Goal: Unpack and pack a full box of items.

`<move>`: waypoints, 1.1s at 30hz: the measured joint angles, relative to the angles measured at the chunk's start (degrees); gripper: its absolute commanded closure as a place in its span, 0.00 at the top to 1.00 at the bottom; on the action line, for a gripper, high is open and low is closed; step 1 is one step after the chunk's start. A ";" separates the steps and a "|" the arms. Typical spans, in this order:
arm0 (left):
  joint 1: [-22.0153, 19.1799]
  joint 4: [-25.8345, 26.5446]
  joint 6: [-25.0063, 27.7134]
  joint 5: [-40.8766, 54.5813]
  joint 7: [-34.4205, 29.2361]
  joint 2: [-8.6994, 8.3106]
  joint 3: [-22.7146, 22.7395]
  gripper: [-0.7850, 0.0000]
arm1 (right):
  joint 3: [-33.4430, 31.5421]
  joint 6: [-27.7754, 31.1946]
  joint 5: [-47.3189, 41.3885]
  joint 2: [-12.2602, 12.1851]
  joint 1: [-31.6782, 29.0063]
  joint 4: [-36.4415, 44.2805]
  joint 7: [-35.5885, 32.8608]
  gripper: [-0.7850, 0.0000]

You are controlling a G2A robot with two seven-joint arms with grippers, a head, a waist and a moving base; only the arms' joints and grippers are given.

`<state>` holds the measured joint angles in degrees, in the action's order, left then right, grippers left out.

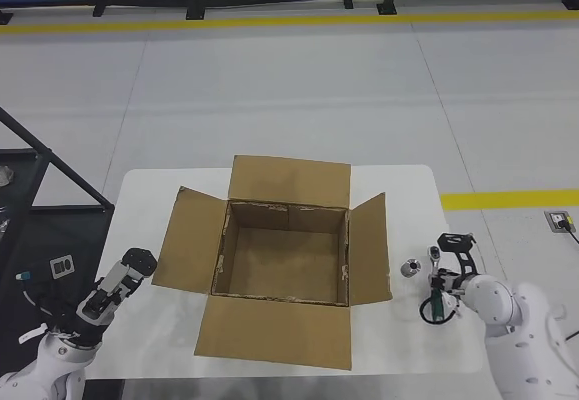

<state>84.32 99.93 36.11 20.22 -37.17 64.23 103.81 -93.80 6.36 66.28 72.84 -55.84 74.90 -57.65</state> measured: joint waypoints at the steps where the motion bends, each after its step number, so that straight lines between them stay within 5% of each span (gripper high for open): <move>1: 0.00 0.00 0.00 0.00 0.00 0.00 0.00 1.00 | -0.35 -0.01 -0.31 -0.11 -0.20 -0.30 0.53 0.00; 3: 0.00 0.00 0.00 0.00 0.00 0.00 0.00 1.00 | -0.73 0.12 -0.50 -0.30 -0.38 -0.79 1.05 0.17; 16: 0.00 0.00 0.00 0.00 0.00 0.00 0.00 1.00 | 0.25 0.74 -2.72 -0.99 0.90 -5.01 2.41 0.24; 23: 0.00 0.00 0.00 0.00 0.00 0.00 0.00 1.00 | -0.42 0.03 -2.98 -1.56 0.73 -2.15 3.08 0.57; 25: 0.00 0.00 0.00 0.00 0.00 0.00 0.00 1.00 | -0.98 -0.45 -3.11 -1.78 0.34 0.65 2.89 0.78; 26: 0.00 0.00 0.00 0.00 0.00 0.00 0.00 1.00 | -1.32 -0.62 -3.36 -1.88 0.08 2.20 2.79 0.99; 33: 0.00 0.00 0.00 0.00 0.00 0.00 0.00 1.00 | -3.42 0.61 -9.31 -2.34 -0.67 15.44 3.35 1.00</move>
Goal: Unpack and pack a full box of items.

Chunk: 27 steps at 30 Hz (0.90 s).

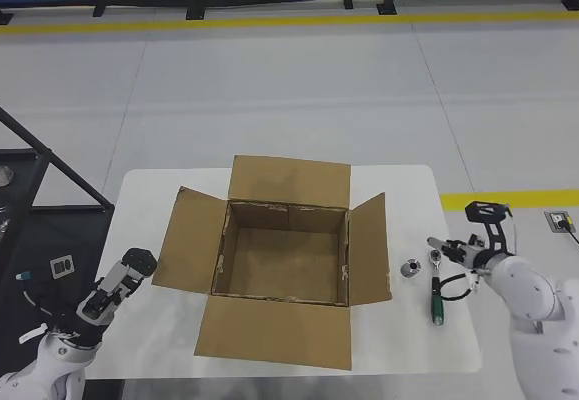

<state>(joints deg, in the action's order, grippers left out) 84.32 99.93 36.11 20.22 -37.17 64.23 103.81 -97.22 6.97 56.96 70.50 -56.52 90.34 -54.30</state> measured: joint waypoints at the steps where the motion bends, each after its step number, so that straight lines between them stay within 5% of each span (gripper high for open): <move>1: 0.00 0.00 0.00 0.00 0.00 0.00 0.00 1.00 | -0.15 0.97 -2.12 -0.03 0.33 1.69 0.49 1.00; 7: 1.02 1.26 -0.30 -1.08 1.55 0.04 0.06 1.00 | 0.52 5.20 -15.99 -0.02 1.05 9.37 0.85 1.00; 12: 2.08 1.50 -0.23 -1.19 3.01 0.06 0.54 1.00 | 4.62 8.82 -25.96 -0.36 3.06 13.90 -7.99 1.00; 27: 3.48 2.68 -2.05 -2.24 7.24 0.20 1.61 1.00 | 7.29 7.83 -28.15 -0.83 3.92 15.51 -10.83 1.00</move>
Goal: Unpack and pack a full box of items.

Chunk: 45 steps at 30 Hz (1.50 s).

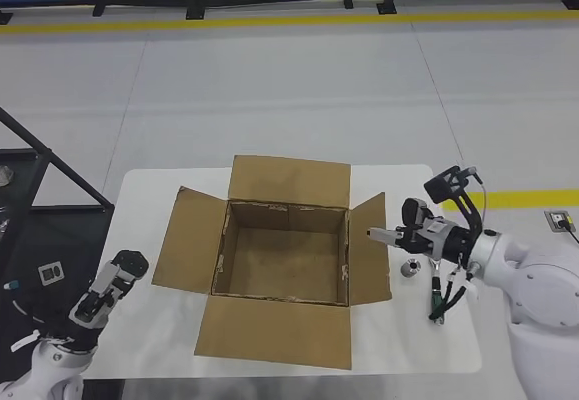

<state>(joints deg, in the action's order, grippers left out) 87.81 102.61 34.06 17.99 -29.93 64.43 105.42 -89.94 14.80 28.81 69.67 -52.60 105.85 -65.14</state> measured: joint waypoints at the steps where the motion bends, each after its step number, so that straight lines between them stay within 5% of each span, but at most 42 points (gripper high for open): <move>1: 0.34 -0.01 -0.93 -0.57 1.27 0.01 0.64 1.00 | -0.17 -1.61 -1.89 -0.11 0.36 -0.52 -1.23 1.00; 10: 0.31 -1.43 -6.37 -4.39 4.66 -0.06 2.24 1.00 | -0.55 -12.19 -11.17 -1.23 1.65 -4.98 -11.45 1.00; 17: -0.35 -1.68 -6.64 -4.93 4.34 -0.13 2.22 1.00 | 4.83 -14.43 -9.65 -1.47 4.42 -11.93 -11.13 1.00; 45: 2.02 -1.37 -3.66 -2.72 3.86 -0.09 3.61 1.00 | 18.66 -9.84 -16.76 -0.73 15.50 -27.55 -3.84 1.00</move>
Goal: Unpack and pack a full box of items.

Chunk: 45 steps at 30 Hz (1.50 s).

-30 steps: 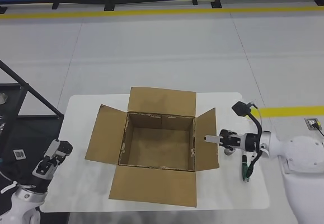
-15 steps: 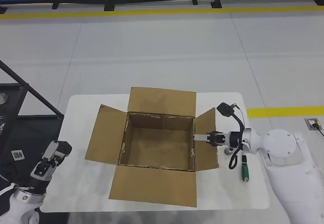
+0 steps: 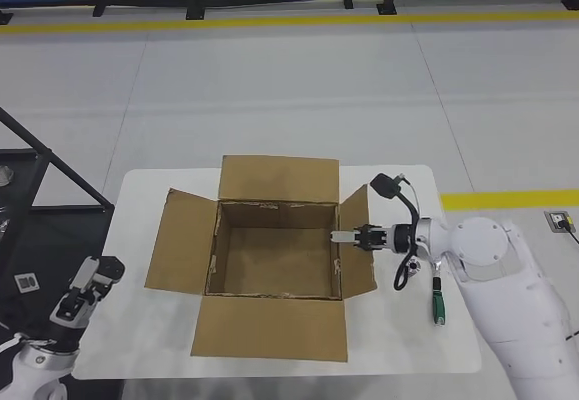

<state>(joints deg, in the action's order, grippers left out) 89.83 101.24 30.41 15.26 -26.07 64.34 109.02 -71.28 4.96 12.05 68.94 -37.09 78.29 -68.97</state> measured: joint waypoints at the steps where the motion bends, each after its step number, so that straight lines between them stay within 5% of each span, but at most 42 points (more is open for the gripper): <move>1: 0.13 -0.05 0.13 0.16 -0.02 0.00 0.11 1.00 | 0.53 -0.11 0.06 0.03 0.40 -0.30 0.10 1.00; 9: 0.35 -0.28 0.63 0.87 -0.40 0.00 0.45 1.00 | 1.65 -0.42 -0.32 -0.19 0.80 -0.20 0.88 1.00; 15: 0.18 0.27 0.72 0.80 -0.77 0.01 0.08 1.00 | -3.71 0.18 0.41 -1.62 -2.26 3.75 4.03 1.00; 24: 1.24 1.28 2.28 2.47 -1.12 0.06 0.83 1.00 | -19.33 4.07 7.08 -5.17 -15.02 16.62 5.96 1.00; 31: 1.65 1.47 2.97 3.50 -1.15 0.11 0.96 1.00 | -27.40 3.92 11.27 -6.59 -25.40 18.30 9.32 1.00; 38: 1.65 1.47 2.95 3.48 -1.15 0.11 0.95 1.00 | -27.13 1.39 22.53 -7.75 -28.72 16.46 5.79 1.00; 45: 1.65 1.47 2.95 3.48 -1.15 0.11 0.95 1.00 | -26.65 0.90 23.37 -7.81 -28.39 15.97 5.36 1.00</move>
<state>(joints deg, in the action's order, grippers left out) 91.48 102.71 33.36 18.74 -27.23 64.45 109.98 -97.93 5.86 35.42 61.13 -65.48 94.27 -63.62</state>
